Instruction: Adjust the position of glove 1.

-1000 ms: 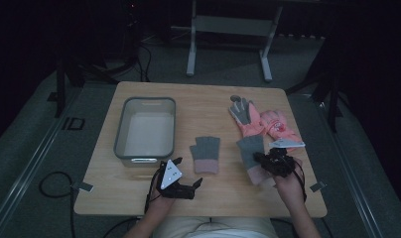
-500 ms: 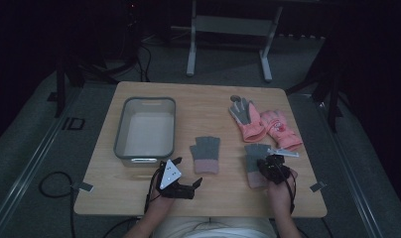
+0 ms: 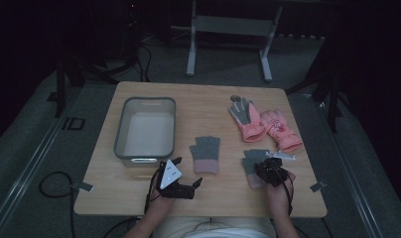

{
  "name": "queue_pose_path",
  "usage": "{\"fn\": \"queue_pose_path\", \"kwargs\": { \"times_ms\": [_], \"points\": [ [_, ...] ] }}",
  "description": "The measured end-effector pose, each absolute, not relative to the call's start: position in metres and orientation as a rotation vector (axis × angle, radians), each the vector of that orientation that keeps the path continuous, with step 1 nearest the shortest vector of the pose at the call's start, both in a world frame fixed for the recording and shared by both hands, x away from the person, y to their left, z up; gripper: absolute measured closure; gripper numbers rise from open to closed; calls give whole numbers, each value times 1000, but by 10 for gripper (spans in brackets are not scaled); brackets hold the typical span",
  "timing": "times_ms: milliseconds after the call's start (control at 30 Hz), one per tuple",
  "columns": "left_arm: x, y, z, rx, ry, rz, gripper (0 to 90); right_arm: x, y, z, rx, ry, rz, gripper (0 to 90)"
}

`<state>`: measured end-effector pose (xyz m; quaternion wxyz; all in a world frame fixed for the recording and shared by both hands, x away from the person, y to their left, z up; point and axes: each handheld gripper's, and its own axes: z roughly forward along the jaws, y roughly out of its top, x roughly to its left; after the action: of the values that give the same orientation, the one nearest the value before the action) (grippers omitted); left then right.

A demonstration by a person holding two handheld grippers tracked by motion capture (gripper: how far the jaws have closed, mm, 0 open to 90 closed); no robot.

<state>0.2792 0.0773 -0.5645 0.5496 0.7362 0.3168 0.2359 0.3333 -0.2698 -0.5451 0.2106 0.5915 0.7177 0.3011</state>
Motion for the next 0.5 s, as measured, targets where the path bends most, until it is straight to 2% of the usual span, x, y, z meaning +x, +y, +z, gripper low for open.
{"fn": "queue_pose_path", "kwargs": {
  "times_ms": [100, 233, 300, 500],
  "points": [
    [279, 77, -564, 1743, 752, 559, 0, 332, -275, -537, 1613, 2013, 839, 635],
    [280, 77, -564, 1745, 753, 555, 0, 334, -292, -526, 1533, 2068, 892, 607],
    [280, 77, -564, 1747, 751, 553, 0, 338, -297, -525, 1431, 2150, 889, 561],
    [280, 77, -564, 1746, 752, 556, 0, 346, -304, -523, 1232, 2310, 886, 530]
  ]
}}
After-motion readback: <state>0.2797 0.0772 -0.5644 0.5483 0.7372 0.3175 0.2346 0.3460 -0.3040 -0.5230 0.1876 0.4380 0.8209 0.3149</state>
